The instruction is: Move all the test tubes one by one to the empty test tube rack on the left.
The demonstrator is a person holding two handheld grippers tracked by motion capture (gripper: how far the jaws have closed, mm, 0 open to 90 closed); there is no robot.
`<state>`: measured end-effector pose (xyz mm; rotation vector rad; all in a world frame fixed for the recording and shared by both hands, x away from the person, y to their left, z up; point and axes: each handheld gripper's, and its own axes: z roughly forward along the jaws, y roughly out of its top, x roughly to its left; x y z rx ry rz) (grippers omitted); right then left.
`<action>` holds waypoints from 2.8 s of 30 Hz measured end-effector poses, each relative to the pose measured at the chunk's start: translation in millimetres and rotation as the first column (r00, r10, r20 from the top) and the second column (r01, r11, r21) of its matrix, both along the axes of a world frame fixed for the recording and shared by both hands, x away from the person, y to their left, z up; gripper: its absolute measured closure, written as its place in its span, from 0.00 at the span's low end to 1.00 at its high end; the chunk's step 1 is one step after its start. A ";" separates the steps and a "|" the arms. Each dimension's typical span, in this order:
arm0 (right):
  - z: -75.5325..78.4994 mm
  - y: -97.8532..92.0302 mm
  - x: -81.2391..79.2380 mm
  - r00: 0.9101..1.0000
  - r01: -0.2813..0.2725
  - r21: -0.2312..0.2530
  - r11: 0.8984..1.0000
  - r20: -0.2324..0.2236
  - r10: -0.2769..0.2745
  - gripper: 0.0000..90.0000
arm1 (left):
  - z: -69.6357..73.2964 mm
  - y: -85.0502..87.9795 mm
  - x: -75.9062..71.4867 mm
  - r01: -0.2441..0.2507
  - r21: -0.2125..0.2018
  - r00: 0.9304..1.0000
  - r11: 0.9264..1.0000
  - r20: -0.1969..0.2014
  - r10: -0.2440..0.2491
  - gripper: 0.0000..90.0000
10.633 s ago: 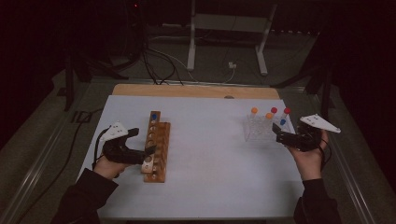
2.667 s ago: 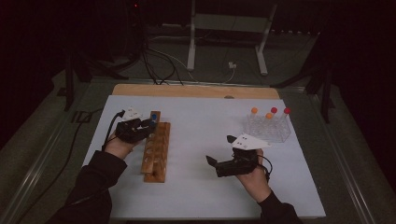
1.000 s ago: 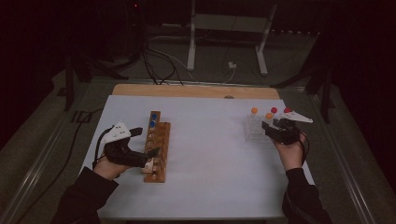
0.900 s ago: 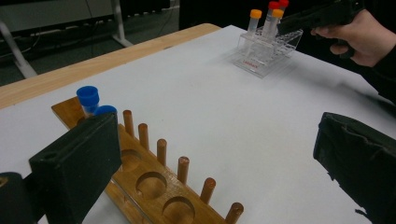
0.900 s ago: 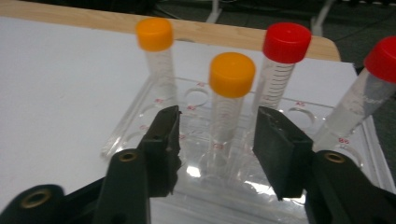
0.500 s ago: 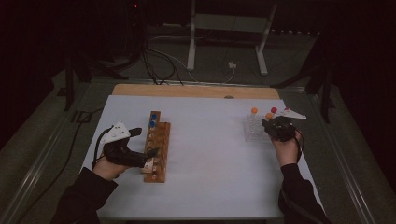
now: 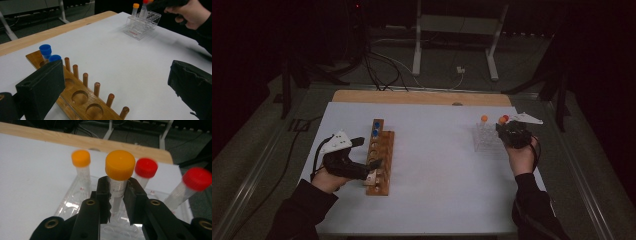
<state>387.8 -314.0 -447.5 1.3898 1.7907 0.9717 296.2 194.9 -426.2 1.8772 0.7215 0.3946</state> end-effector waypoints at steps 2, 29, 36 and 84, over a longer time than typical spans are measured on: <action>5.4 0.6 -2.4 1.000 -0.002 -0.005 1.000 0.014 0.002 0.82 | 0.1 -0.5 0.2 0.004 0.000 1.000 1.000 -0.009 -0.004 0.02; 40.9 57.8 -51.6 0.965 -0.252 -0.009 0.968 0.065 0.252 0.82 | 8.9 -26.7 4.8 0.089 0.018 0.996 0.996 -0.029 -0.089 0.02; 32.7 76.9 -65.4 0.944 -0.326 -0.018 0.945 0.046 0.327 0.82 | 9.6 -40.3 8.6 0.115 0.030 0.993 0.993 -0.038 -0.114 0.02; 5.9 162.2 -114.8 0.793 -0.609 -0.003 0.793 -0.025 0.609 0.82 | 15.6 -144.8 5.6 0.315 0.105 0.949 0.943 -0.018 -0.315 0.70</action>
